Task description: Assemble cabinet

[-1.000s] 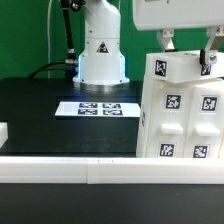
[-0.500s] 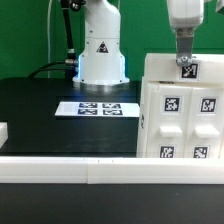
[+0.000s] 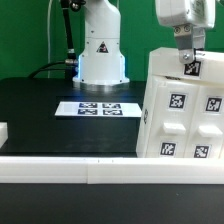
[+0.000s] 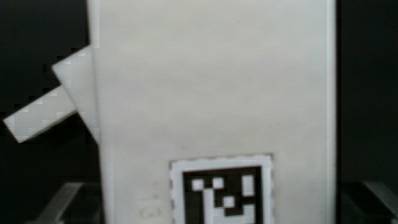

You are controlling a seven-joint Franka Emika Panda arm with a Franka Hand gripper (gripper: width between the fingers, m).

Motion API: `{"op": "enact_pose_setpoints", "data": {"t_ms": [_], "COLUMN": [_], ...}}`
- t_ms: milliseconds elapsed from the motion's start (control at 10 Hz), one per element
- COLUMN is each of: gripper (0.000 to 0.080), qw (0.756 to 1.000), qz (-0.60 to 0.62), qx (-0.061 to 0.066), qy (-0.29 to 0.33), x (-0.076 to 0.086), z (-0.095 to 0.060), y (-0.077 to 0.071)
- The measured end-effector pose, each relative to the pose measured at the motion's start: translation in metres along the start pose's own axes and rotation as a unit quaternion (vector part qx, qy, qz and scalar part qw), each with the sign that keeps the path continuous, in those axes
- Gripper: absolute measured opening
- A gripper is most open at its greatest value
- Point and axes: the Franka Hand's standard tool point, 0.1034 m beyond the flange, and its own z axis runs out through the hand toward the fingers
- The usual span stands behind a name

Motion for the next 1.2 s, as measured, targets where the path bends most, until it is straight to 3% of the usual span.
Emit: {"op": "enact_pose_setpoints", "data": {"t_ms": [200,300,400,800,1000,1100,1200], "gripper": [0.0561,0.0713,0.0772,0.0798,0.0797,0.0797,0.0797], "qw": [1.000,1.000,1.000,0.998,0.997,0.997,0.989], "qz": [-0.010,-0.019,-0.023,-0.054,-0.069,-0.069,-0.146], "qx": [-0.001,-0.001,0.001,0.015,0.019,0.017,-0.002], "qy": [-0.007,-0.008,-0.010,-0.033,-0.038,-0.037,-0.014], "x": [-0.003,-0.003,-0.005,-0.018,-0.019,-0.019,-0.017], "z": [0.000,0.000,-0.002,-0.028,-0.028,-0.027,-0.023], "y": [0.001,0.001,0.001,-0.006,-0.007,-0.006,-0.001]}}
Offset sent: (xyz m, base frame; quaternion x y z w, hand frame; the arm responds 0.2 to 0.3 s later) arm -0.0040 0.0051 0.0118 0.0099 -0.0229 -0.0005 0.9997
